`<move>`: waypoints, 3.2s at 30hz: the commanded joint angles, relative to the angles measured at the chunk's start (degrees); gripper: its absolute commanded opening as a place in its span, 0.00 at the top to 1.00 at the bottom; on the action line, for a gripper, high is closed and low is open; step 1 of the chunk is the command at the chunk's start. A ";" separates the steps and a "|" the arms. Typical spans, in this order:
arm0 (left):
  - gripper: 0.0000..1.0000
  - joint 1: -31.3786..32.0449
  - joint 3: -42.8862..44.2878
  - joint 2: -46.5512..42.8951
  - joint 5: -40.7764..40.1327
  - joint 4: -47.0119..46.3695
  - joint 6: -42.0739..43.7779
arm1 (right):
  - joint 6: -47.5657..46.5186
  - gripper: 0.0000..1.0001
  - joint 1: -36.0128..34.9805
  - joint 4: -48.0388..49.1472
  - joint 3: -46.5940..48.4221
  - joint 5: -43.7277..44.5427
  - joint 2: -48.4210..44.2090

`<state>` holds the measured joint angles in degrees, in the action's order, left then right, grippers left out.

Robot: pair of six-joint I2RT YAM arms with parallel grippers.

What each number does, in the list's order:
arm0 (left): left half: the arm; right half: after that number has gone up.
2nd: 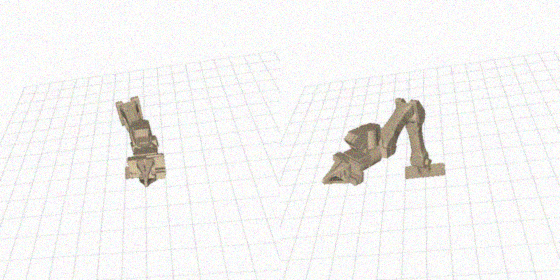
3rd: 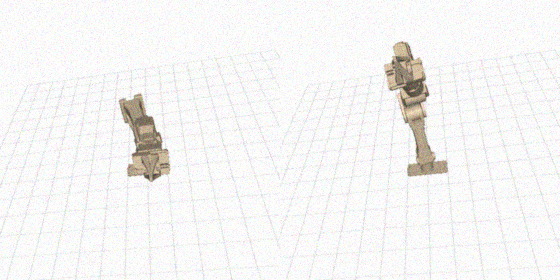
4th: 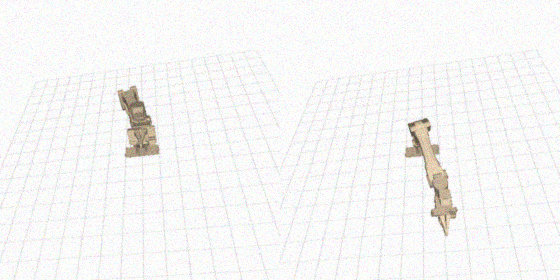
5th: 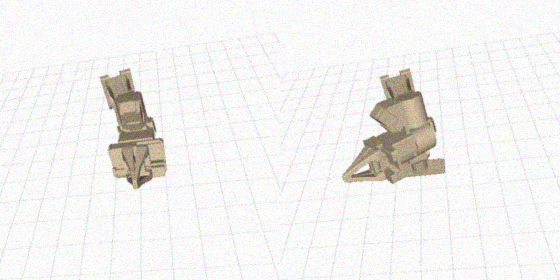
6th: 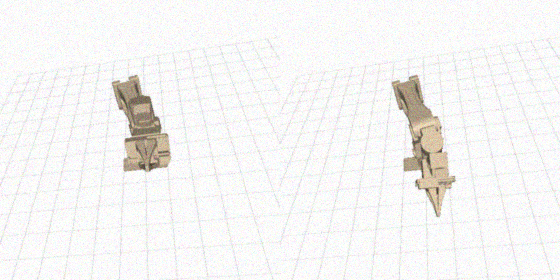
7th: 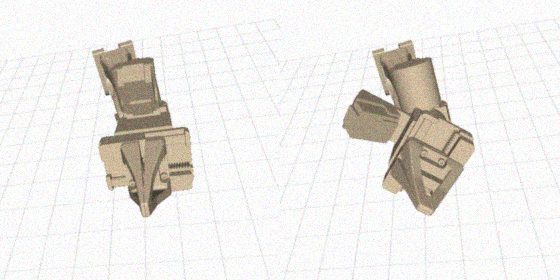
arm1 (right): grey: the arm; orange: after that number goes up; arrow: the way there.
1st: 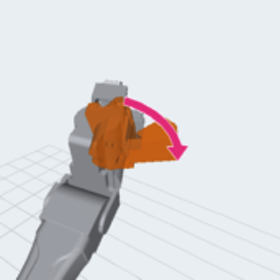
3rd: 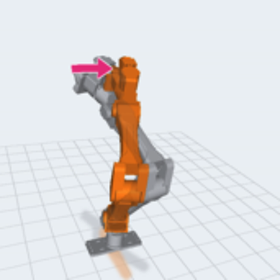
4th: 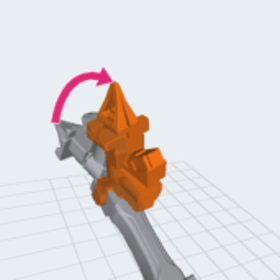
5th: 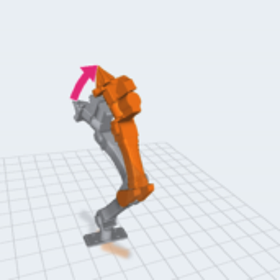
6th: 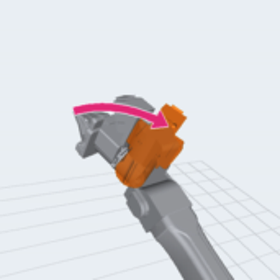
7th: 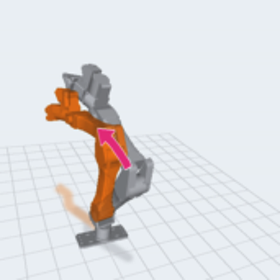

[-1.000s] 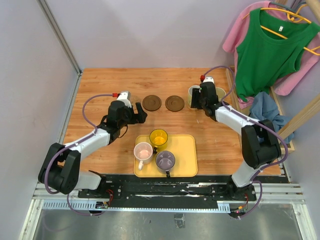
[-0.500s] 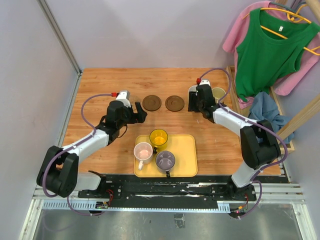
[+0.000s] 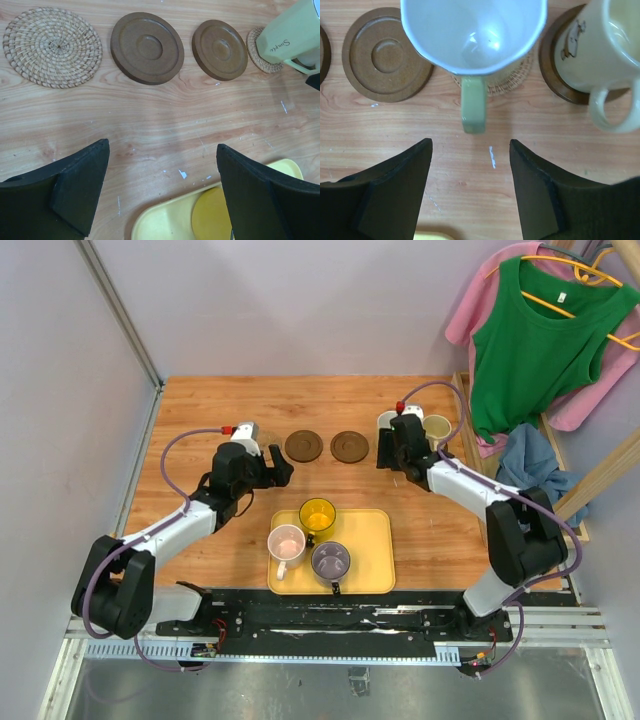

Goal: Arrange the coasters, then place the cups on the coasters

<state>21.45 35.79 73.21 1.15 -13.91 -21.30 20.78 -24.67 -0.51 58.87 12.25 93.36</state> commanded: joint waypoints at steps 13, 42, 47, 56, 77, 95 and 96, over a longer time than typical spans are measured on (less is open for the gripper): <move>0.07 -0.43 -0.42 -1.32 1.76 -0.10 0.43 | 6.44 0.01 -6.31 -12.99 -5.52 8.73 -21.66; 0.06 -0.36 -1.96 -3.95 2.64 2.76 0.08 | 1.01 0.01 -32.81 -28.19 -11.15 -12.90 -28.34; 0.06 -0.42 -3.18 -4.50 3.04 2.37 -1.11 | 1.89 0.04 -34.62 -28.59 -11.25 -11.68 -26.83; 0.06 -0.45 -4.31 -5.52 3.12 2.34 -1.13 | 2.30 0.25 -34.88 -25.95 -8.94 -9.04 -20.70; 0.06 -0.42 -4.95 -3.12 3.85 0.26 -1.39 | 4.31 0.99 -34.72 -33.57 -1.49 12.14 -12.63; 0.06 -0.43 -5.29 -3.69 4.10 0.25 -1.40 | 2.60 0.04 -30.45 -30.26 -2.78 13.92 -18.79; 0.06 -0.41 -5.17 -3.69 4.12 0.35 -1.38 | 3.36 0.01 -30.44 -30.47 -3.10 11.82 -20.03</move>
<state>21.45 31.05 69.91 4.67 -11.92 -22.59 22.35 -55.48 -30.30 56.07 25.06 77.95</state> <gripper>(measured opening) 0.938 0.928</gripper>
